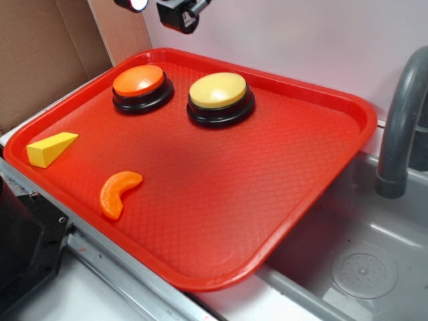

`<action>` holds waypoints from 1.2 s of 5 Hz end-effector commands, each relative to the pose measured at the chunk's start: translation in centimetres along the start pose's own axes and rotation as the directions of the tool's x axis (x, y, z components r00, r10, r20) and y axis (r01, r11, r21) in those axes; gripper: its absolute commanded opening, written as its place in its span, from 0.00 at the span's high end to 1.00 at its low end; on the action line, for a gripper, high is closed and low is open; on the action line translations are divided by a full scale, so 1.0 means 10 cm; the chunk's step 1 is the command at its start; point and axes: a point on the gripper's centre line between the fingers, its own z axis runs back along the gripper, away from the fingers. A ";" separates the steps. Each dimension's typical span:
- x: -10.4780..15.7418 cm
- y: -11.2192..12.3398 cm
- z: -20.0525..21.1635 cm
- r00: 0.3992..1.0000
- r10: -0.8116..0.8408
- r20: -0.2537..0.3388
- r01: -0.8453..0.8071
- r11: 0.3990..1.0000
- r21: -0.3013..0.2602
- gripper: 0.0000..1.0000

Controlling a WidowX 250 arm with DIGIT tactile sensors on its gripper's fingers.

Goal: Push the yellow button.

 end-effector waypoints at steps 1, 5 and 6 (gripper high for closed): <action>-0.10 -0.03 0.18 1.000 -0.012 0.023 0.012 1.000 -0.017 0.00; -0.25 -0.10 0.22 0.999 -0.037 0.032 0.038 0.999 -0.013 0.00; -0.27 -0.11 0.25 0.998 -0.032 0.046 0.033 0.999 -0.009 0.00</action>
